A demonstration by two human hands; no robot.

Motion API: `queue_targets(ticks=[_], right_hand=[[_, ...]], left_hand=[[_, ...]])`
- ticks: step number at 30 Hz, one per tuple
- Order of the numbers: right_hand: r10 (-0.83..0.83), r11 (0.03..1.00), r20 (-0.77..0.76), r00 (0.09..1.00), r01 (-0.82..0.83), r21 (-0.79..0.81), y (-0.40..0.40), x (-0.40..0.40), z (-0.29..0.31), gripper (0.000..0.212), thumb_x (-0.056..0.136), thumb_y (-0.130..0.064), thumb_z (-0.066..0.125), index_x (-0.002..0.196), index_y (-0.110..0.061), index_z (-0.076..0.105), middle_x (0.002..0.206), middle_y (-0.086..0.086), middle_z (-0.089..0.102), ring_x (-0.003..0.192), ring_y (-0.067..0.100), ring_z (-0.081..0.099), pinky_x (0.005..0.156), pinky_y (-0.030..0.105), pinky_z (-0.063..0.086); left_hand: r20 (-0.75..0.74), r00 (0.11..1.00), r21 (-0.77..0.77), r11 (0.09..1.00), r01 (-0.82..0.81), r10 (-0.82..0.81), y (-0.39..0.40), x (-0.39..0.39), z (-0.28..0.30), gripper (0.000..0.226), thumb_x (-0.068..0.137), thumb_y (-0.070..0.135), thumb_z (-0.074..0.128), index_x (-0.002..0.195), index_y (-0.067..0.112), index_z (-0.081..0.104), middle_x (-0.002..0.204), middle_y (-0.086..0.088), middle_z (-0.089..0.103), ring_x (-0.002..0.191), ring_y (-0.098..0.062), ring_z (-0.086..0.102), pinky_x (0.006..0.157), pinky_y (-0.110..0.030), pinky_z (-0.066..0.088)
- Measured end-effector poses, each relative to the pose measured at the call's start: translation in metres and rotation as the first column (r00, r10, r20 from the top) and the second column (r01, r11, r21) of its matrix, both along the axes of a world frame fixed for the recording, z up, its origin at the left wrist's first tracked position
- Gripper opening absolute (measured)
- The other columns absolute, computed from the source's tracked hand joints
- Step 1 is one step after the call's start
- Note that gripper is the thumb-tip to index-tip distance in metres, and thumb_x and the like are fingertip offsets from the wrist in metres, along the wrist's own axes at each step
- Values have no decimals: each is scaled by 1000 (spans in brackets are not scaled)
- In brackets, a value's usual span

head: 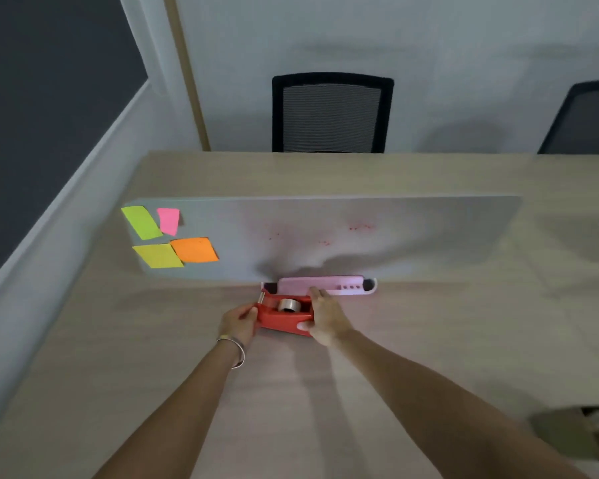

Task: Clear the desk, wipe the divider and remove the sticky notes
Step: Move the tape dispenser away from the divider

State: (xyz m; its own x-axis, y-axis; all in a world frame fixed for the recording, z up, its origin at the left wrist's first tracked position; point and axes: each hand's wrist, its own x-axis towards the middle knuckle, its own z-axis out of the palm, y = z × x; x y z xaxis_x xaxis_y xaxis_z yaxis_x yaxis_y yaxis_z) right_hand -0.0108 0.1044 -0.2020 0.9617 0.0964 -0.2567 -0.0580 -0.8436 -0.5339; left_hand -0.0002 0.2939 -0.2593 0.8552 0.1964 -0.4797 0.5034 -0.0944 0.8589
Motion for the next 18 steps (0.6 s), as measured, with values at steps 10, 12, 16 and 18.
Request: queue_targets(ticks=[10,12,16,18], right_hand=[[-206,970,-44,977,199,-138,-226,-84,30,55,68,-23,75,111,-5,45,110,17,57,103,35,56,81,34,44],[-232,963,-66,970,220,-158,-263,-99,30,55,67,-23,76,109,-5,46,108,17,57,101,34,55,75,31,39],[-263,952,-103,959,240,-192,-314,-119,24,59,65,-23,79,112,-6,46,106,14,55,100,30,53,74,27,33],[-268,948,-121,956,239,-211,-332,-126,21,57,65,-23,79,109,-9,44,99,9,50,91,26,47,75,27,33]], left_hand=[[-58,943,-111,941,321,-328,-230,-46,30,32,95,14,44,66,16,57,74,-9,56,68,-22,53,58,-28,40],[-72,929,-100,929,355,-363,-267,-55,26,35,93,17,46,60,19,54,80,-13,57,74,-23,53,65,-31,40],[-102,909,-69,914,399,-405,-320,-70,14,33,86,20,48,54,18,56,79,-12,59,75,-22,54,70,-32,40],[-118,900,-66,908,414,-419,-339,-74,3,27,77,27,50,54,18,58,74,-9,59,71,-21,53,68,-31,38]])
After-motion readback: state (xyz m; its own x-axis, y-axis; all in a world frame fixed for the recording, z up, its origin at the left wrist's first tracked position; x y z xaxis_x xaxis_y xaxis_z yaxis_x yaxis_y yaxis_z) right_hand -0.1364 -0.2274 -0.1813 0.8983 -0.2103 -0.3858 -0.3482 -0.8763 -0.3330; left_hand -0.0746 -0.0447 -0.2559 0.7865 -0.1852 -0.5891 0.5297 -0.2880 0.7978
